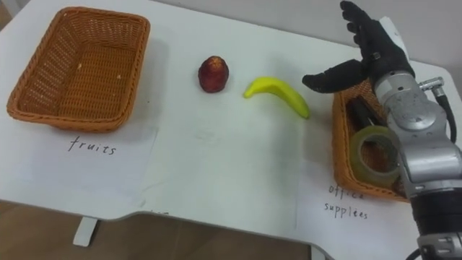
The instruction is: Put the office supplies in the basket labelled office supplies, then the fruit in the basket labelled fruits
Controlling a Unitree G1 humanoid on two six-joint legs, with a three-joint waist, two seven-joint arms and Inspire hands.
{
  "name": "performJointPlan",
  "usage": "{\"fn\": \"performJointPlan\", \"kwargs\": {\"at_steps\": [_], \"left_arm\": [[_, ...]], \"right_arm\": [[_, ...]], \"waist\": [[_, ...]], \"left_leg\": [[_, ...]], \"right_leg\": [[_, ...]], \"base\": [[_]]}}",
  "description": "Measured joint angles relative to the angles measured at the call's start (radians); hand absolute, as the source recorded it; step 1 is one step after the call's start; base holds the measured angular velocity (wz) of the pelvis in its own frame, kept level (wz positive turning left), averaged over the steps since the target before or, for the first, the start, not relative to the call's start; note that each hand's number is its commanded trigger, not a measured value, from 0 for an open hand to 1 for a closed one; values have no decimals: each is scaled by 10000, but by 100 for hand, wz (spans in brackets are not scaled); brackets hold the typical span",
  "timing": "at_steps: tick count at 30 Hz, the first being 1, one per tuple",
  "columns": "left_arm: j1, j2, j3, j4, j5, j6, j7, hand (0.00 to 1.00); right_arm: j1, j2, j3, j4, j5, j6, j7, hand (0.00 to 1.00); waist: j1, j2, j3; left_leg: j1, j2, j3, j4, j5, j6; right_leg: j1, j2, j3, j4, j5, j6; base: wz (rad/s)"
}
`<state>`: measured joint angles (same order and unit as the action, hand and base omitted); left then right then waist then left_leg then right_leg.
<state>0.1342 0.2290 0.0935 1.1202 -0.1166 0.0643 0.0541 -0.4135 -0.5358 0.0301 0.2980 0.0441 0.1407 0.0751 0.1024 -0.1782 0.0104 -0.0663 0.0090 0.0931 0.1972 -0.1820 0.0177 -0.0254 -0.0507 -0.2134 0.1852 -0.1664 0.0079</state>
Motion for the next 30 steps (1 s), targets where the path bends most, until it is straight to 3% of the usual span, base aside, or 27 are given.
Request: {"fn": "performJointPlan", "kwargs": {"at_steps": [11, 17, 24, 30], "left_arm": [[-94, 137, -273, 20, -90, -13, 41, 0], [-129, 223, -623, 6, -103, -20, 37, 0], [-158, 296, -889, 6, -102, -27, 40, 0], [-159, 362, -1048, 17, -91, -5, -3, 0]], "right_arm": [[-421, 1, 532, 280, -1318, -2, -80, 0], [-707, 0, 974, 651, -1384, -3, -79, 0], [-863, -4, 1851, 990, -1797, -25, -78, 0], [-1157, -7, 2264, 1657, -2193, -90, -74, 0]], "waist": [[140, -206, 67], [163, -171, 97], [324, -172, 95], [438, -225, 78]], "left_leg": [[-166, -14, -117, 80, 3, 1], [-270, -21, -135, 168, 3, 1], [-308, -1, -152, 169, 3, 0], [-472, -11, -253, 236, 4, 0]], "right_leg": [[-91, -32, -256, -2, 1, 0], [-127, -47, -345, -1, 1, 0], [-147, -34, -444, 2, 2, -3], [-221, -76, -825, 3, 3, -4]], "base": [[2], [2], [0], [7]]}}
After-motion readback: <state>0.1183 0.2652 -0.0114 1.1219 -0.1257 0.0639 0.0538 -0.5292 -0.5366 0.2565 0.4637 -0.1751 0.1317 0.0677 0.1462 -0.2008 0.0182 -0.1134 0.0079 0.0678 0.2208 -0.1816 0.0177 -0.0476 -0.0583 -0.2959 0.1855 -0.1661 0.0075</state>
